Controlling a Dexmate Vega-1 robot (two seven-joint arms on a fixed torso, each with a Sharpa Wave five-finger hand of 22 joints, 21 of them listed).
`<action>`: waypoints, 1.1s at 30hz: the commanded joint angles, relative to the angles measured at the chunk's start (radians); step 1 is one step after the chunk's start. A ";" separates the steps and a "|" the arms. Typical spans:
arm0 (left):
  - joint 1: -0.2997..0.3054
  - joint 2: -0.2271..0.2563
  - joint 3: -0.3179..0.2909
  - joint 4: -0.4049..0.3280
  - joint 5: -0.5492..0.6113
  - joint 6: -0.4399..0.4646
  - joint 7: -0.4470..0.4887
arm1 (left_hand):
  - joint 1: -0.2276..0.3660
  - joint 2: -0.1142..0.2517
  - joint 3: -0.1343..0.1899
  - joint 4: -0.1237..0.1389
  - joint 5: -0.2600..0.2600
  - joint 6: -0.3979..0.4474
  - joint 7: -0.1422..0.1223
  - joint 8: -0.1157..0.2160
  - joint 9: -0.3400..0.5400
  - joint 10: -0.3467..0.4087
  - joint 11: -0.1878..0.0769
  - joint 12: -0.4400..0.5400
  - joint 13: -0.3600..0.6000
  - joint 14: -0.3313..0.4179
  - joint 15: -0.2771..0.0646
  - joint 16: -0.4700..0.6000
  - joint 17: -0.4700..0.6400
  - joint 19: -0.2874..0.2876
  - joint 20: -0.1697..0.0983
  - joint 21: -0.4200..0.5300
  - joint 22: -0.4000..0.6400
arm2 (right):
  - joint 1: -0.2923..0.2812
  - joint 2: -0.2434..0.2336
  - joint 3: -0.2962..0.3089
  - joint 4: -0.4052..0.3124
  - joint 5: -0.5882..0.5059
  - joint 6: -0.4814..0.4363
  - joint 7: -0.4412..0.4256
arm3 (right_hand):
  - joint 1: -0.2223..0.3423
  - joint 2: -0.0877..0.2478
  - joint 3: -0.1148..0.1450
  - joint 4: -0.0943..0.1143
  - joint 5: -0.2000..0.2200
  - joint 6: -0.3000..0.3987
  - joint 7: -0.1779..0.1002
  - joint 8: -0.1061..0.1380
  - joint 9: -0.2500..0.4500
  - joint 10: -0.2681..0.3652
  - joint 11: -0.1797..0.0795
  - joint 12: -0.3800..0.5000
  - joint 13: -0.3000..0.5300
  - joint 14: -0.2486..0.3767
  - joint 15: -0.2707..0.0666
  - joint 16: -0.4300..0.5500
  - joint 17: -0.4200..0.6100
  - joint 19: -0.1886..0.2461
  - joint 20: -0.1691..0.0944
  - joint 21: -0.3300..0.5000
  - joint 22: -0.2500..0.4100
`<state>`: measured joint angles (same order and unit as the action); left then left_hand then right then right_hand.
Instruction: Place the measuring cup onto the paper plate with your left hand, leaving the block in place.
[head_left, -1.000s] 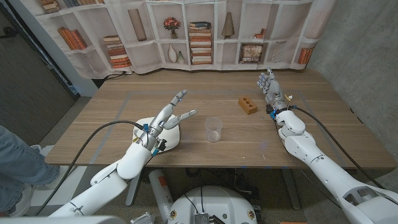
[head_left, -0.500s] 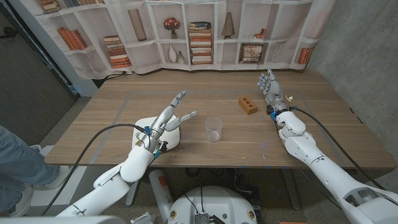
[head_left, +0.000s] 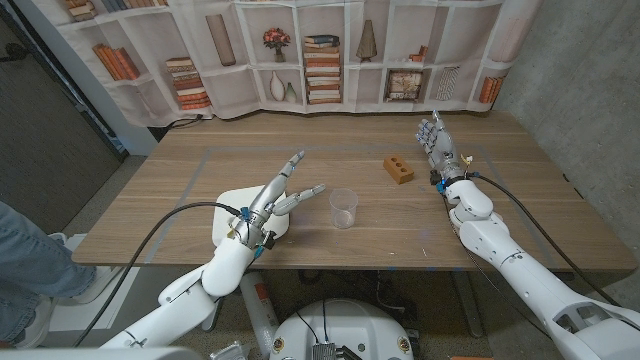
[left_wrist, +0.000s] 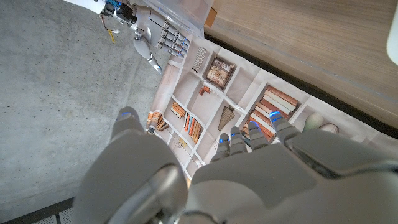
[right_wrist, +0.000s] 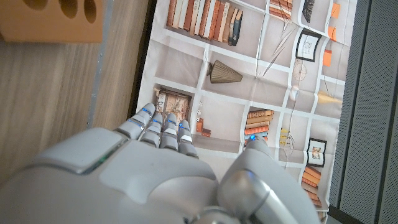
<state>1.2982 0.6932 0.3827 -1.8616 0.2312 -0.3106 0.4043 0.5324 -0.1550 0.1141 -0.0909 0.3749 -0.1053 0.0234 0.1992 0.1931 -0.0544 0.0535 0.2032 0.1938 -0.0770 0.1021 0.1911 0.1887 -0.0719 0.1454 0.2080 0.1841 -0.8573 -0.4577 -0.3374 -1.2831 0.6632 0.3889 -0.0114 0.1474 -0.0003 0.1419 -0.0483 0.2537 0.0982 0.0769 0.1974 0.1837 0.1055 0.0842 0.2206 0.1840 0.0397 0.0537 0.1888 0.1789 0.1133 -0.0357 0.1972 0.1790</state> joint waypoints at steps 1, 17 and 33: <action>-0.012 -0.013 0.034 0.009 0.089 0.012 0.072 | 0.015 0.007 -0.005 -0.002 0.009 0.021 0.005 0.013 0.005 0.018 0.001 0.012 0.005 0.013 0.001 0.008 0.002 0.006 0.012 0.003 0.002 | -0.005 0.011 0.001 0.004 0.004 0.009 -0.002 | 0.011 0.000 0.001 -0.001 -0.004 0.004 -0.007 0.001 0.004 0.008 0.002 -0.002 0.001 0.005 -0.001 0.001 0.006 0.002 -0.001 0.003 0.005; -0.006 -0.019 0.056 0.002 0.159 0.064 0.137 | 0.043 0.026 -0.010 -0.009 0.027 0.090 -0.012 0.031 0.004 0.077 -0.019 0.032 0.007 0.071 -0.016 0.021 0.002 0.057 0.021 0.018 0.003 | -0.019 0.007 0.005 -0.008 0.005 0.016 -0.005 | 0.011 0.000 -0.001 -0.002 -0.005 0.004 -0.009 0.001 0.005 0.008 0.000 -0.003 0.001 0.006 -0.001 0.001 0.006 0.002 0.000 0.003 0.005; -0.014 -0.010 0.109 -0.040 0.220 0.177 0.125 | 0.051 0.029 -0.012 -0.011 0.031 0.076 -0.010 0.022 0.004 0.067 -0.016 0.026 0.007 0.068 -0.013 0.017 0.003 0.055 0.034 0.015 0.004 | -0.036 -0.004 0.013 -0.025 0.014 0.019 0.003 | 0.012 0.001 -0.002 -0.003 -0.006 0.004 -0.010 0.001 0.005 0.009 0.000 -0.003 0.001 0.006 -0.002 0.000 0.006 0.001 0.001 0.003 0.005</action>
<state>1.2934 0.6784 0.4565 -1.8770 0.4119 -0.2054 0.5385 0.5718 -0.1260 0.1058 -0.0992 0.3998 -0.0178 0.0144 0.2271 0.1929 0.0191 0.0338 0.2302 0.1978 -0.0104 0.0816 0.2112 0.1885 -0.0146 0.1698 0.2187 0.1839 -0.8830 -0.4527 -0.3294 -1.2973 0.6726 0.4041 -0.0149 0.1507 0.0030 0.1420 -0.0482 0.2537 0.0982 0.0769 0.1974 0.1837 0.1053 0.0842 0.2206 0.1837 0.0395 0.0535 0.1888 0.1788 0.1133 -0.0357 0.1971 0.1789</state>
